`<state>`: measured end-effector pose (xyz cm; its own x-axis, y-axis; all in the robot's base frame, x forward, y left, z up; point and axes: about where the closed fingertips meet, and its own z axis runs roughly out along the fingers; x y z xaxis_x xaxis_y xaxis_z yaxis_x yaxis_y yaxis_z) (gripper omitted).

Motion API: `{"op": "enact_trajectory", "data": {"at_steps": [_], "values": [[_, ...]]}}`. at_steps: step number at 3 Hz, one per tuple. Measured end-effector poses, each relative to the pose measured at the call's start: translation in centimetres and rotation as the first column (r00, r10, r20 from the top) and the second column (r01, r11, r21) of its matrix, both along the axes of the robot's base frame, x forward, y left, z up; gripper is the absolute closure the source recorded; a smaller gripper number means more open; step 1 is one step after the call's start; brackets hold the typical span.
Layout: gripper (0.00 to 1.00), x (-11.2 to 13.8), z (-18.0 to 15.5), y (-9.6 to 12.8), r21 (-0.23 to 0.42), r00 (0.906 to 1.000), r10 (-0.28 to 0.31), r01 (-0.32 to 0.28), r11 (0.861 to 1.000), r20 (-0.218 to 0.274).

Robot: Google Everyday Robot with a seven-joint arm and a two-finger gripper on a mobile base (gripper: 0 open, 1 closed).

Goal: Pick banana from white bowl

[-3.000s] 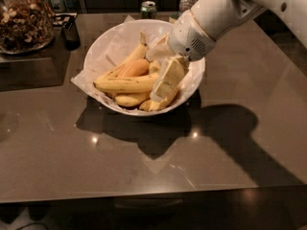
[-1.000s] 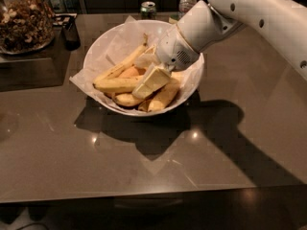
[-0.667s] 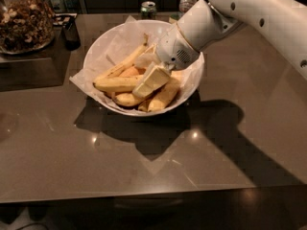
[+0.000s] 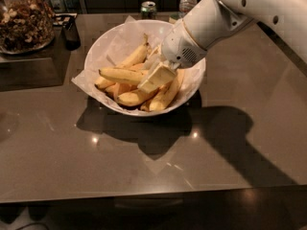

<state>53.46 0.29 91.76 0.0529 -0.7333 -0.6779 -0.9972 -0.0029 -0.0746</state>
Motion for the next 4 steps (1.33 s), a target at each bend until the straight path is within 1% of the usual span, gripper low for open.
{"op": "enact_trajectory", "data": {"at_steps": [1, 2, 3, 4], "values": [[1.0, -0.4, 1.5, -0.8, -0.004, 0.9985, -0.023, 0.023, 1.0, 0.049], [1.0, -1.8, 4.1, -1.9, -0.039, 0.9941, -0.038, 0.043, 0.998, 0.101], [1.0, -4.6, 6.5, -3.4, -0.058, 0.9891, -0.077, 0.085, 0.995, 0.126], [1.0, -8.4, 8.2, -4.5, -0.019, 0.9839, -0.115, 0.119, 0.993, 0.136]]}}
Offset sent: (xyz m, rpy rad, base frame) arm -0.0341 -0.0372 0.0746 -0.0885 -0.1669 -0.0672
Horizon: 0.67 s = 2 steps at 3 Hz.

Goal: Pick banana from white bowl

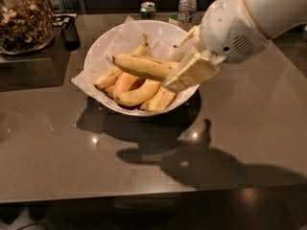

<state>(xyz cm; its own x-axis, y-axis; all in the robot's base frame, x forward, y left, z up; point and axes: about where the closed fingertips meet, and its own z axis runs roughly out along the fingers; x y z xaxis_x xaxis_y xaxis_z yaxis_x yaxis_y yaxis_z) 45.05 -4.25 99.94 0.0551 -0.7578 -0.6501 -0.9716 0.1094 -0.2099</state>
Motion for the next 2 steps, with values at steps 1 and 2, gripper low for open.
{"op": "enact_trajectory", "data": {"at_steps": [1, 2], "values": [[1.0, -3.84, 1.71, -1.08, 0.034, 0.9986, -0.049, 0.049, 0.998, 0.018], [1.0, -4.24, 2.0, -1.26, 0.04, 0.9982, -0.058, 0.057, 0.998, 0.019]]}}
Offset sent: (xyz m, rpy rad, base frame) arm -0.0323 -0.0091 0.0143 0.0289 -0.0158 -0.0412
